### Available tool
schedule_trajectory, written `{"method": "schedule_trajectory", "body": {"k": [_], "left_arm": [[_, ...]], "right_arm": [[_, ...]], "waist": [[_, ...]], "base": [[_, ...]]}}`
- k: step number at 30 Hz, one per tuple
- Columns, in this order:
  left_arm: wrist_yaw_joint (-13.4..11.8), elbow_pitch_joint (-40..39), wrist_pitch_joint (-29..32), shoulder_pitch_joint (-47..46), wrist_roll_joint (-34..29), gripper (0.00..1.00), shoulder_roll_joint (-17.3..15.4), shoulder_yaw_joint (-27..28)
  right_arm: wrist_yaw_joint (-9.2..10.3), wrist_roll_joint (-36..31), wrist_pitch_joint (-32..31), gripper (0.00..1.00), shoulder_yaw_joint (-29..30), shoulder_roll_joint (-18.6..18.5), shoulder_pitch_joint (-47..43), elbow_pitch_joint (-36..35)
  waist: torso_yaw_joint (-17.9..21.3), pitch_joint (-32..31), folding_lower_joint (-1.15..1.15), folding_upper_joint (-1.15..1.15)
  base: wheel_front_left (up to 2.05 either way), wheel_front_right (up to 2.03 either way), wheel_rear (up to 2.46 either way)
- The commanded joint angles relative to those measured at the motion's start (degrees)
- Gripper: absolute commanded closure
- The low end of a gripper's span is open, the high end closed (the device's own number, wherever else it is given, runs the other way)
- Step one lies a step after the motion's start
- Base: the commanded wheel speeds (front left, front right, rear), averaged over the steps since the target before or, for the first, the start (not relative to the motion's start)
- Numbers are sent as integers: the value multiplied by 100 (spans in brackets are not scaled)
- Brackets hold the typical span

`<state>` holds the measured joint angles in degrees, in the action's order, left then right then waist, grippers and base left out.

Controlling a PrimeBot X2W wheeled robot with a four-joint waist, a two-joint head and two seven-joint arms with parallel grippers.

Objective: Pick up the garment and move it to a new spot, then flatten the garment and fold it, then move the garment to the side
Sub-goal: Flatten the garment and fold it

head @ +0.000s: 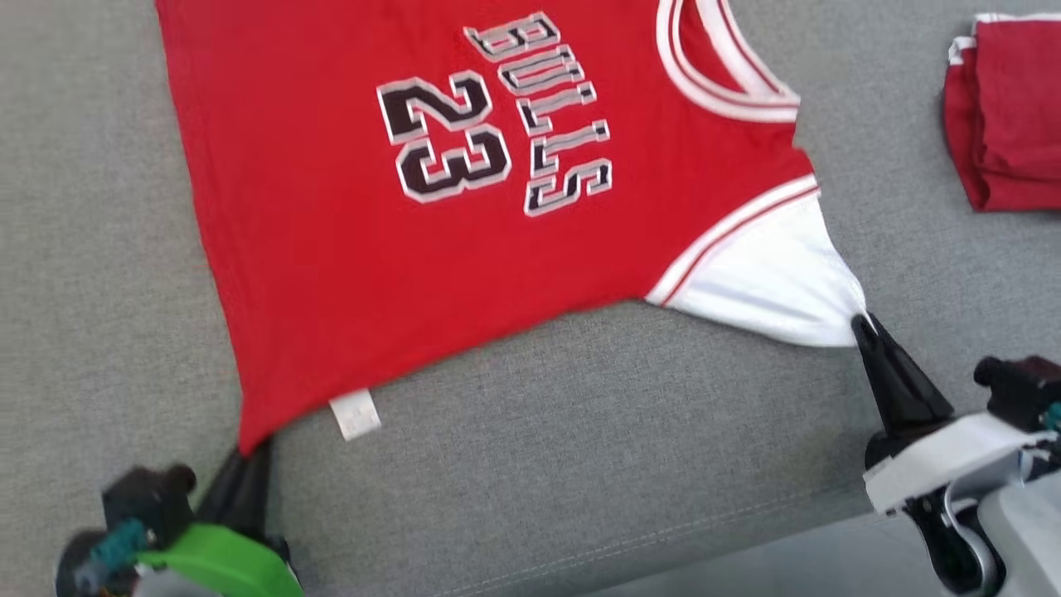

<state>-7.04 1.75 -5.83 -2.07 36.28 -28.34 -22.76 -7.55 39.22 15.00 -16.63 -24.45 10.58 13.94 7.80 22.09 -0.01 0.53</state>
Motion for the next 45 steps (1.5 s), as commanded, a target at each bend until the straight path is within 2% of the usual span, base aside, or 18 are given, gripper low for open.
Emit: {"method": "schedule_trajectory", "body": {"k": [1,5,9,12,17,22,29,36,44,45], "left_arm": [[-84,-65,11,229,30,100,13,-14],[-493,-794,112,1240,168,100,159,-168],[-782,-1378,226,1720,198,100,221,-228],[-877,-1700,406,1651,238,100,180,-217],[-967,-2058,948,1059,206,100,-77,-66],[-955,-2293,1451,191,304,100,-198,123],[-964,-1778,2066,-954,296,100,-291,213],[-874,-1053,2308,-1560,233,100,-185,53],[-935,-597,2342,-1834,147,100,-60,-51],[-899,-551,2368,-1845,166,100,-47,-81]], "right_arm": [[13,42,21,100,81,15,-158,-42],[12,4,20,100,357,-53,-1077,-444],[12,136,-50,100,726,-76,-1567,-1011],[12,233,-249,100,933,-11,-1391,-1365],[11,302,-675,100,803,135,-393,-1486],[9,312,-898,100,481,302,817,-1020],[9,242,-799,100,243,395,2250,91],[9,164,-787,100,-378,448,3281,1090],[9,212,-613,100,-862,437,3937,1993],[9,180,-537,58,-900,423,4005,2095]], "waist": [[-153,-597,1,-53],[-178,-803,1,-53],[-196,-821,1,-53],[-157,-680,1,-53],[-62,-264,1,-53],[-106,84,1,-53],[-170,345,1,-53],[-222,491,1,-53],[-291,520,1,-53],[-298,506,1,-53]], "base": [[0,0,0],[0,0,0],[0,0,0],[0,0,0],[0,0,0],[0,0,0],[0,0,0],[0,0,0],[0,0,0],[0,0,0]]}}
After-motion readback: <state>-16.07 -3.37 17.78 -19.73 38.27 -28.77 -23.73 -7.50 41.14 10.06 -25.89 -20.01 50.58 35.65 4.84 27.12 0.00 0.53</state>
